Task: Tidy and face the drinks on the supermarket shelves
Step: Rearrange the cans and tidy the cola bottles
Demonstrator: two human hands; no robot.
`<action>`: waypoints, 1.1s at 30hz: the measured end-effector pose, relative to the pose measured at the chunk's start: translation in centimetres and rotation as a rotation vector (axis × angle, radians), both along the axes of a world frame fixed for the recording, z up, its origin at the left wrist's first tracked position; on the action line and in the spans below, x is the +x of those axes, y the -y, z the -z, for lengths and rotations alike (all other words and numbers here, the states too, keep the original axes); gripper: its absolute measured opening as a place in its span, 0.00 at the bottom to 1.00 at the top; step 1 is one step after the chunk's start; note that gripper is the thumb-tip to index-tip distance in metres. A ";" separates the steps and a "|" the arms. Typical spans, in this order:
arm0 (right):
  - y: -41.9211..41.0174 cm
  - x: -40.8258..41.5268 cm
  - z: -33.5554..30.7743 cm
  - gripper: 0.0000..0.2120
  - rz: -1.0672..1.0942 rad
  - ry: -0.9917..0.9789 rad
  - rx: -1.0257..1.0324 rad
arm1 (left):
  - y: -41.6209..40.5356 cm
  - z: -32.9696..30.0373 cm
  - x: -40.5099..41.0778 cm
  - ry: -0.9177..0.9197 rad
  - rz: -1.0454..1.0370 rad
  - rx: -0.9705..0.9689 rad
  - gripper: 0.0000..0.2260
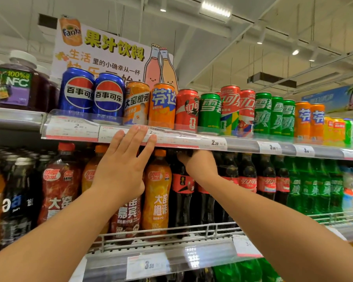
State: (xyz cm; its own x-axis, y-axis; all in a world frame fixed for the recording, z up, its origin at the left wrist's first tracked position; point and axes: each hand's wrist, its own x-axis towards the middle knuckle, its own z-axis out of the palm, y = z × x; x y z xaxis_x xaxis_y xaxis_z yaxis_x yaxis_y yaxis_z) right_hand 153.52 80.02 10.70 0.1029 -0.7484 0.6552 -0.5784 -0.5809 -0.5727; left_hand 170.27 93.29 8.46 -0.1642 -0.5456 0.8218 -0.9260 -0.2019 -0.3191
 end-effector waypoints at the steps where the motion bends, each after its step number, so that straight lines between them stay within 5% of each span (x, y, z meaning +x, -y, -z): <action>1: -0.1 0.1 0.0 0.20 0.029 0.011 0.009 | 0.0 0.0 0.0 0.000 0.002 0.000 0.44; 6: -1.3 -0.4 0.4 0.25 0.016 -0.037 0.031 | 0.0 -0.1 -0.1 0.002 0.004 -0.004 0.45; 12: -1.1 -7.2 2.7 0.17 0.046 -0.222 -0.328 | 0.3 0.1 -0.1 0.022 -0.005 -0.021 0.45; 17: 0.8 -9.6 1.6 0.14 -0.122 -0.012 0.034 | 0.8 2.2 -2.2 0.004 0.163 -0.114 0.38; 21: 2.5 -8.9 0.4 0.13 -0.210 -0.075 0.109 | 3.3 4.6 -6.1 -0.054 0.419 -0.042 0.26; 27: 3.4 -8.8 0.6 0.08 -0.239 0.042 0.063 | 7.4 2.0 -9.9 -0.349 0.039 0.074 0.27; 33: 3.2 -8.4 1.7 0.17 -0.096 0.004 -0.074 | 9.1 0.7 -11.1 -0.427 -0.106 0.158 0.33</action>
